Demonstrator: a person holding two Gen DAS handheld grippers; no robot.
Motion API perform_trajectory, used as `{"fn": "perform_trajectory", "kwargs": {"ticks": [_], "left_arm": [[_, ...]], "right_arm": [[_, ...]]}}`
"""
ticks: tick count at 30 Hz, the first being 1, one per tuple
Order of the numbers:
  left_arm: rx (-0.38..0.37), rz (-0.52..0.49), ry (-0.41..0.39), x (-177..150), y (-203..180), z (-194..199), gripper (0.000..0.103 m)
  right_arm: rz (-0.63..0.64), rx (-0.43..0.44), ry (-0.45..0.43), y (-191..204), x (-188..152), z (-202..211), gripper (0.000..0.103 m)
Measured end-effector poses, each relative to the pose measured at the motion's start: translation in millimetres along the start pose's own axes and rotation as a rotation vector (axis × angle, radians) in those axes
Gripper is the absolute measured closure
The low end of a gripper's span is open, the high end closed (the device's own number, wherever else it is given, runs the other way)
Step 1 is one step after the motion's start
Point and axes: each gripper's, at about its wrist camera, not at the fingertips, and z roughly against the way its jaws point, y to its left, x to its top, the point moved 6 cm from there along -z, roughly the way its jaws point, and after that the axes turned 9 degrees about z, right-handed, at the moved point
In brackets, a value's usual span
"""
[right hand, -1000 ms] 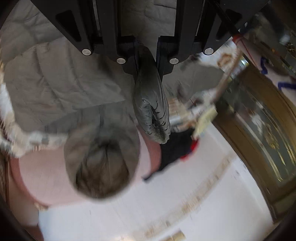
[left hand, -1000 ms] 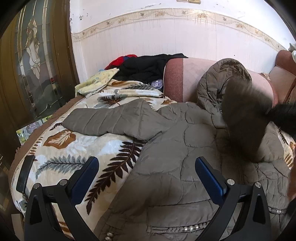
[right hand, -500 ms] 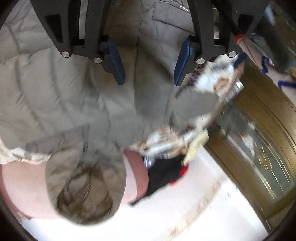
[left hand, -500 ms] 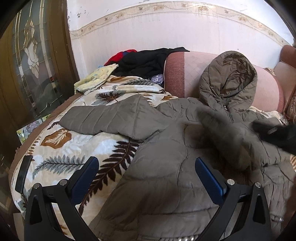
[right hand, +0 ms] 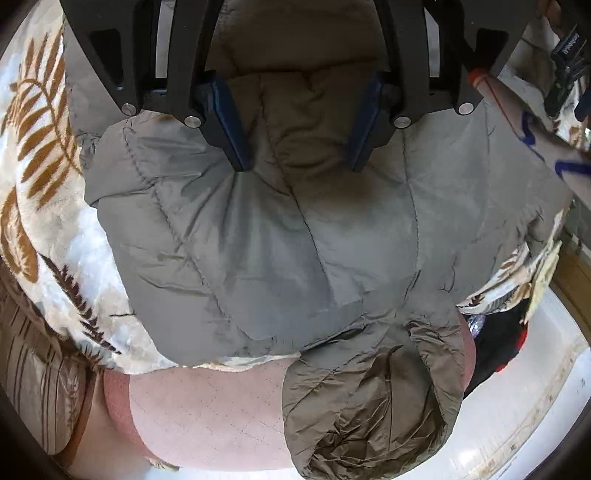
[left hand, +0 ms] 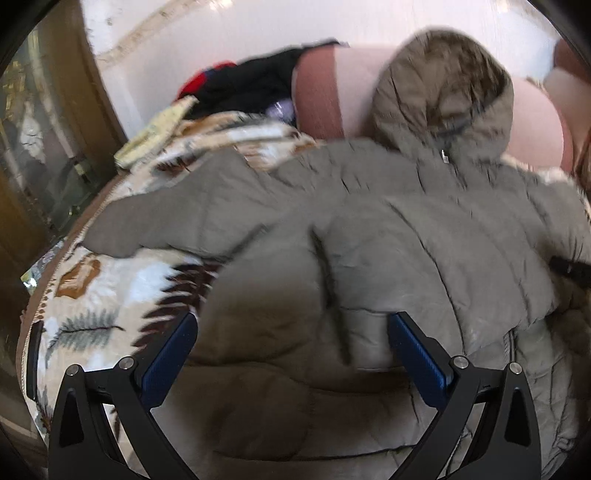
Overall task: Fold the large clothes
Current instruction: 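Lift the held sleeve and fold it across the jacket body with the right gripper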
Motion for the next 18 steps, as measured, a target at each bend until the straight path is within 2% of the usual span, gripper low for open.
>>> {"fn": "perform_trajectory", "kwargs": {"ticks": [3,9,13,18], "left_arm": [[0.003,-0.016,0.003,-1.8,-4.3,-2.0,0.0],[-0.023,-0.027,-0.051,2.9,-6.6,17.2,0.0],[-0.017,-0.041,-0.087,6.4,-3.2,26.2,0.0],[-0.018,-0.013,-0.107,13.8,8.2,32.2,0.0]], "right_arm": [[0.027,0.009,-0.008,14.4,5.5,12.0,0.04],[0.123,0.066,-0.068,66.7,5.3,40.1,0.04],[0.138,0.11,-0.077,88.4,-5.4,52.3,0.04],[0.152,0.129,-0.082,103.7,-22.1,66.3,0.04]]}}
